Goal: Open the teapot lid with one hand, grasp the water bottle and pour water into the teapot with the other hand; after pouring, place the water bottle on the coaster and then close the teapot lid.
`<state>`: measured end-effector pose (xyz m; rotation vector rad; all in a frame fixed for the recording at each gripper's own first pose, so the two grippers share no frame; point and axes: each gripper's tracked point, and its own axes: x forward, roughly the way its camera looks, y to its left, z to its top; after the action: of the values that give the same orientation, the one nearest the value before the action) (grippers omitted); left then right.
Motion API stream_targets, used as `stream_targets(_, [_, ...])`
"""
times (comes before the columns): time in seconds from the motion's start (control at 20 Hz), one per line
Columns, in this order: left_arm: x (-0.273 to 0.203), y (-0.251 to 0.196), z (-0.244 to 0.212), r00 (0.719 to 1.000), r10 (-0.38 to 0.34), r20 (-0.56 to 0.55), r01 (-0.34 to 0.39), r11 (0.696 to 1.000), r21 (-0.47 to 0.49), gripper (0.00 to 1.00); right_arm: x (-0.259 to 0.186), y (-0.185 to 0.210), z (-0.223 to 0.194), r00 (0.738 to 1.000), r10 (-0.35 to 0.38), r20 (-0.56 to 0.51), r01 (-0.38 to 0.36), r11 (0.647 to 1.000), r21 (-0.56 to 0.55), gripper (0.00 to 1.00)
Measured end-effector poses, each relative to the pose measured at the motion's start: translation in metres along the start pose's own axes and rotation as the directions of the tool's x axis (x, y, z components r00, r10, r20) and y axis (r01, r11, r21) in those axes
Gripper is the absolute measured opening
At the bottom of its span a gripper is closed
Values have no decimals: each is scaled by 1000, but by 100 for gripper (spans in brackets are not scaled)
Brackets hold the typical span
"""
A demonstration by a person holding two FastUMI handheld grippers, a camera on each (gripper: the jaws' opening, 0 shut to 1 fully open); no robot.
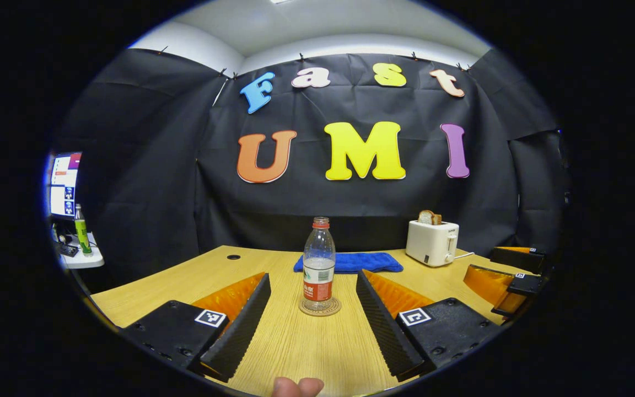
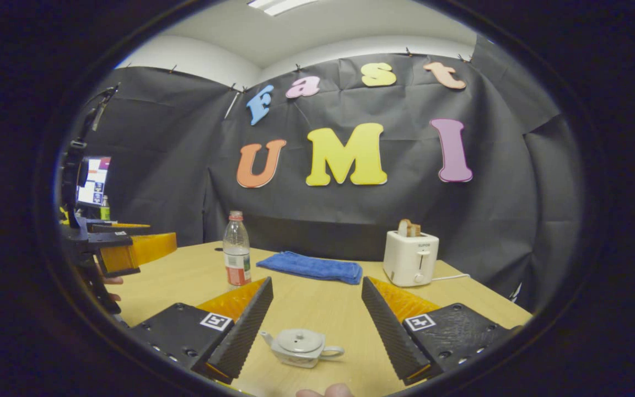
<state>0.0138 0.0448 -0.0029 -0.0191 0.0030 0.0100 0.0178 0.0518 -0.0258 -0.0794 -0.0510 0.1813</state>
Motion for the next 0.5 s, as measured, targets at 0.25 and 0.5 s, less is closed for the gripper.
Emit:
stream_targets(0.25, [-34,-39,-2,1000,0,10,0,1000,19,98,-26,-26,21,999,-29,42,27,999,33,97])
stream_targets(0.5, [-38,-60,-5,1000,0,6,0,1000,15,98,-38,-49,16,997,-58,41,55,996,70,96])
